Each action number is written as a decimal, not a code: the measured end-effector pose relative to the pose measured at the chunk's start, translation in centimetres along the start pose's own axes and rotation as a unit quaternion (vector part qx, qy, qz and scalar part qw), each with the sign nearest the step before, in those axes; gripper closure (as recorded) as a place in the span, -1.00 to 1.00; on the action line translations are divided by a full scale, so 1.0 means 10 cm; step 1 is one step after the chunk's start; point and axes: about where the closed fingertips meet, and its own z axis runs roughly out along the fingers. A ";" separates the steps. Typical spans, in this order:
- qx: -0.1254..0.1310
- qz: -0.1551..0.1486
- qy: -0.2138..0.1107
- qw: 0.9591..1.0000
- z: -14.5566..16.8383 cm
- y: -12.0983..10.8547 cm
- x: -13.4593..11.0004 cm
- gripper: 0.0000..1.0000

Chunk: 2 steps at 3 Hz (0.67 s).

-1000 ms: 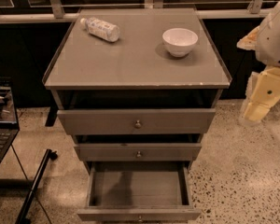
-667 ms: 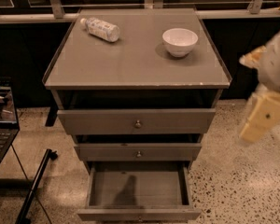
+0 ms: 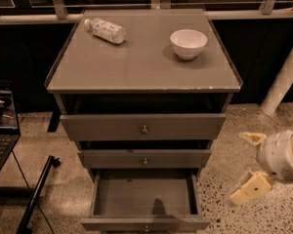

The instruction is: Close bottom drawer

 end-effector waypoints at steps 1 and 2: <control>0.008 0.028 -0.053 0.998 0.23 -0.17 0.16 -0.64; 0.007 0.026 -0.053 0.998 0.23 -0.17 0.14 -0.17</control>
Offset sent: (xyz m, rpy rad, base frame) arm 0.0135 -0.0091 -0.0265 0.1002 -0.0349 -0.0521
